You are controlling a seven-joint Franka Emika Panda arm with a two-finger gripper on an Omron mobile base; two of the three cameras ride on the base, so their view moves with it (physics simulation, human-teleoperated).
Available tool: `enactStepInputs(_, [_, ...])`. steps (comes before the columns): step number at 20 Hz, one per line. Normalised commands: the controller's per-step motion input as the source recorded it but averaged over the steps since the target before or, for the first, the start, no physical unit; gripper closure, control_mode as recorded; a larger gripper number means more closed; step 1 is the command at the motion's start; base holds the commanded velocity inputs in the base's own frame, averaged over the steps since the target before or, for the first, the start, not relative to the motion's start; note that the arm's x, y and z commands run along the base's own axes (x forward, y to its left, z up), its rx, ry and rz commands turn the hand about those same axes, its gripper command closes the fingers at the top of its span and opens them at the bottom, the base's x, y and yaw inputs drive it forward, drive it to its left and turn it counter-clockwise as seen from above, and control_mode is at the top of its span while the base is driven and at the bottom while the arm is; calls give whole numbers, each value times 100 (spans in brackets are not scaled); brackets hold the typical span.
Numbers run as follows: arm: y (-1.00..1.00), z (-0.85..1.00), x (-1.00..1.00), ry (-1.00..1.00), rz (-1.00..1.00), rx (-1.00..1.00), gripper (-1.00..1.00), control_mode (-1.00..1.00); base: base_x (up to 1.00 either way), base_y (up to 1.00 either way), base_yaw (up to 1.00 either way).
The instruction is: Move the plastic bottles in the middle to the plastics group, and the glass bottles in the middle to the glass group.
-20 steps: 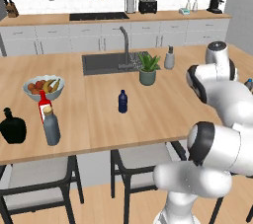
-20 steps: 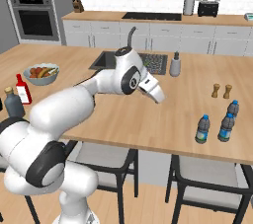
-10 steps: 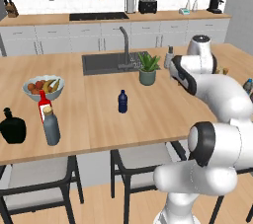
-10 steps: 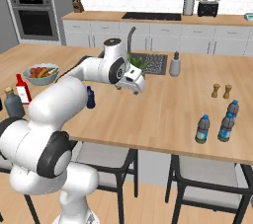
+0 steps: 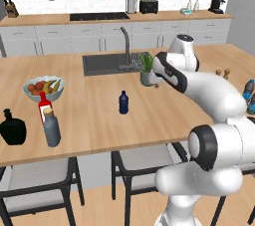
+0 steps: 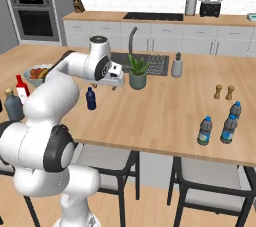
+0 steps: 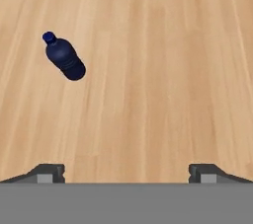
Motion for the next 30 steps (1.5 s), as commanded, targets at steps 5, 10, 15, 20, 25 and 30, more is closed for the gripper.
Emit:
enactStepInputs(5, [77, -7, 5, 1, 11, -5, -100, -100, 0, 0, 0])
enactStepInputs(10, [78, -32, 30, 0, 1, -9, -100, -100, 0, 0, 0])
enactStepInputs(15, [37, -6, 54, 0, 0, 0, -100, -100, 0, 0, 0])
enactStepInputs(20, [31, -7, 63, 0, 0, 0, -100, -100, 0, 0, 0])
enactStepInputs(25, [8, -19, 46, 0, 0, 3, -100, -100, 0, 0, 0])
enactStepInputs(30, [0, -26, 41, 0, 0, 4, -100, -100, 0, 0, 0])
